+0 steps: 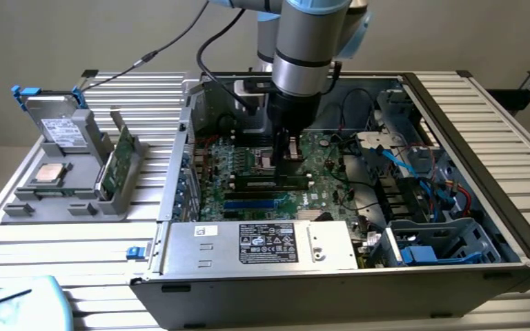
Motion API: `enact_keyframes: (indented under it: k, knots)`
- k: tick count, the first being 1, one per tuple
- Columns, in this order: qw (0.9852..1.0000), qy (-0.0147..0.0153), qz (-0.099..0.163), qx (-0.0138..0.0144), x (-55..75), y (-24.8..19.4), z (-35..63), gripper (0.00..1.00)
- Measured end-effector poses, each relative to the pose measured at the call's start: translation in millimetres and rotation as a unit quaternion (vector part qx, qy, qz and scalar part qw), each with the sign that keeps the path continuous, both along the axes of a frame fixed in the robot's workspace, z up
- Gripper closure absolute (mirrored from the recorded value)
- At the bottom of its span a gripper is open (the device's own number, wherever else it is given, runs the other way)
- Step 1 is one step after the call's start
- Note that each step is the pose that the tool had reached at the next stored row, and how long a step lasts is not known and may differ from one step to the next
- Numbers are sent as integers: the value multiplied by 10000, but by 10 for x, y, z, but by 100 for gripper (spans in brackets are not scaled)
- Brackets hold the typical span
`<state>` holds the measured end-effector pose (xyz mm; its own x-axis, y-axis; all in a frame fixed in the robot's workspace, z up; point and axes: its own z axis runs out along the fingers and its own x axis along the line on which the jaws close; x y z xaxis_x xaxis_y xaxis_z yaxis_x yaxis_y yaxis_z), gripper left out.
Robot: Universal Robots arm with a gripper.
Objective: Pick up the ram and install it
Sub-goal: 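Insert the ram into the slot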
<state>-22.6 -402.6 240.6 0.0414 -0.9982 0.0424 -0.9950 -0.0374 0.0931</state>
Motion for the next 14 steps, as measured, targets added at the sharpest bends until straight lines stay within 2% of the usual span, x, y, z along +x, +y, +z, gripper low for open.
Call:
enact_keyframes:
  k: [2, 8, 10, 11, 13, 14]
  knots:
    - [10000, 0, 0, 1, -6, 0, 77, 54]
    - [10000, 0, 0, 0, -8, 0, 85, 56]
    - [10000, 0, 0, 0, -8, 0, 85, 69]
    - [10000, 0, 0, 0, -8, 0, 86, 69]
    - [10000, 0, 0, 0, -8, 0, 85, 81]
    - [10000, 0, 0, 0, -8, 0, 85, 81]
